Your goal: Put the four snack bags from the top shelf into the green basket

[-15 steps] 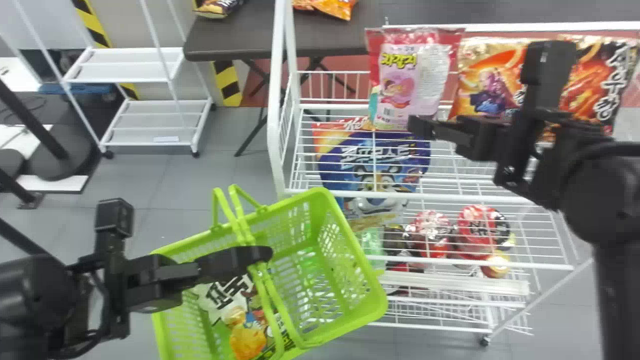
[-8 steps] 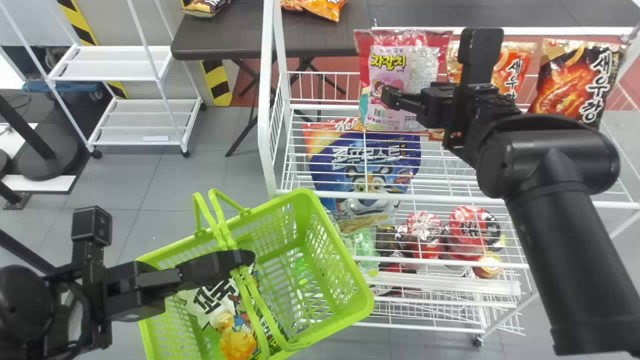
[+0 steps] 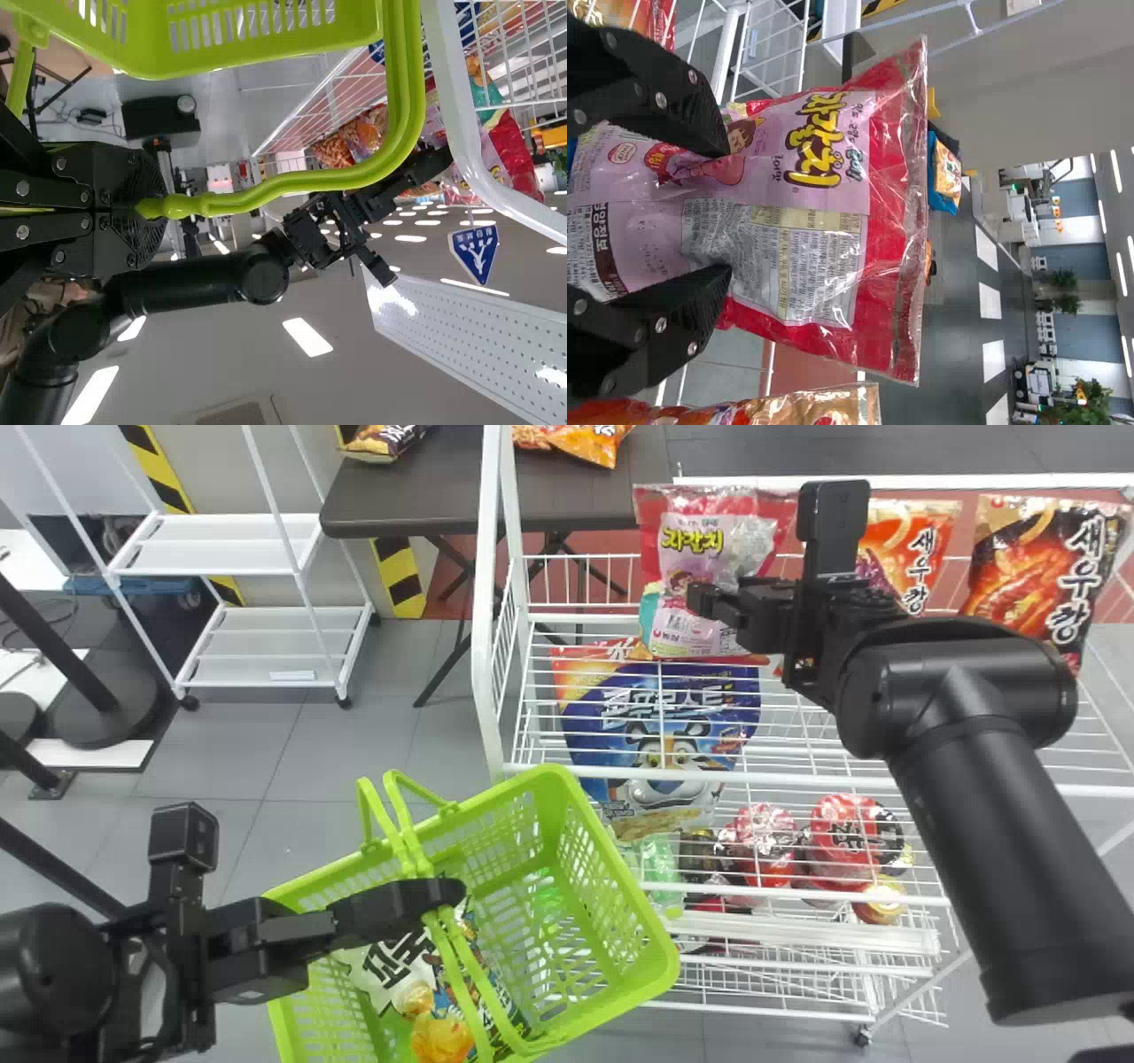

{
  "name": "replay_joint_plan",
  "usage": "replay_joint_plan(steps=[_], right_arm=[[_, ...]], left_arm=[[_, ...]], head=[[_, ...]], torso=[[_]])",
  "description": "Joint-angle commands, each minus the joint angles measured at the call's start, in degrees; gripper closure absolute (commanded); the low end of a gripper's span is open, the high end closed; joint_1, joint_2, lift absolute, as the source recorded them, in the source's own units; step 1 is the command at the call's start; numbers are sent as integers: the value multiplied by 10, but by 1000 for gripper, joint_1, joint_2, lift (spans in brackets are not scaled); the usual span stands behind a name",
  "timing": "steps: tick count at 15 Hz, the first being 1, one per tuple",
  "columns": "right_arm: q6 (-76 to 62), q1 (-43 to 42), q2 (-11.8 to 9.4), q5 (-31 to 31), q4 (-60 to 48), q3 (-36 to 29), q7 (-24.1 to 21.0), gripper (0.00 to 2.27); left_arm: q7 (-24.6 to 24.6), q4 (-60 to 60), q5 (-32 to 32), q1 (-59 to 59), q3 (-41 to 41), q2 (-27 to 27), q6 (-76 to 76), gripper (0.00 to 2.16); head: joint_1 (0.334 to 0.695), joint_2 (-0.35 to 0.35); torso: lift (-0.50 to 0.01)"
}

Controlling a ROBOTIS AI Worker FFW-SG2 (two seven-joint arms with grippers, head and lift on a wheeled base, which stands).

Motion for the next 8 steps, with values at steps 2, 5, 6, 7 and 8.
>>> replay_joint_plan(steps=[2, 5, 6, 7, 8], right_arm=[[2, 18, 1, 3, -30, -1, 8, 2250], [19, 47, 1, 2, -92, -1, 9, 2250], [40, 68, 1, -1, -138, -1, 10, 2250], [69, 92, 1, -7, -190, -3, 12, 2250], [102, 112, -1, -15, -239, -6, 15, 2250]], left_arm=[[-7, 0, 6, 2, 6, 2, 4, 2148], [-7, -1, 12, 9, 12, 6, 4, 2148], [-7, 0, 15, 11, 15, 8, 4, 2148], [-7, 0, 17, 13, 16, 12, 4, 2148], [-7, 0, 20, 15, 21, 12, 4, 2148]], head=[[695, 65], [695, 76], [695, 79], [695, 83], [695, 89]], torso=[[0], [0], [0], [0], [0]])
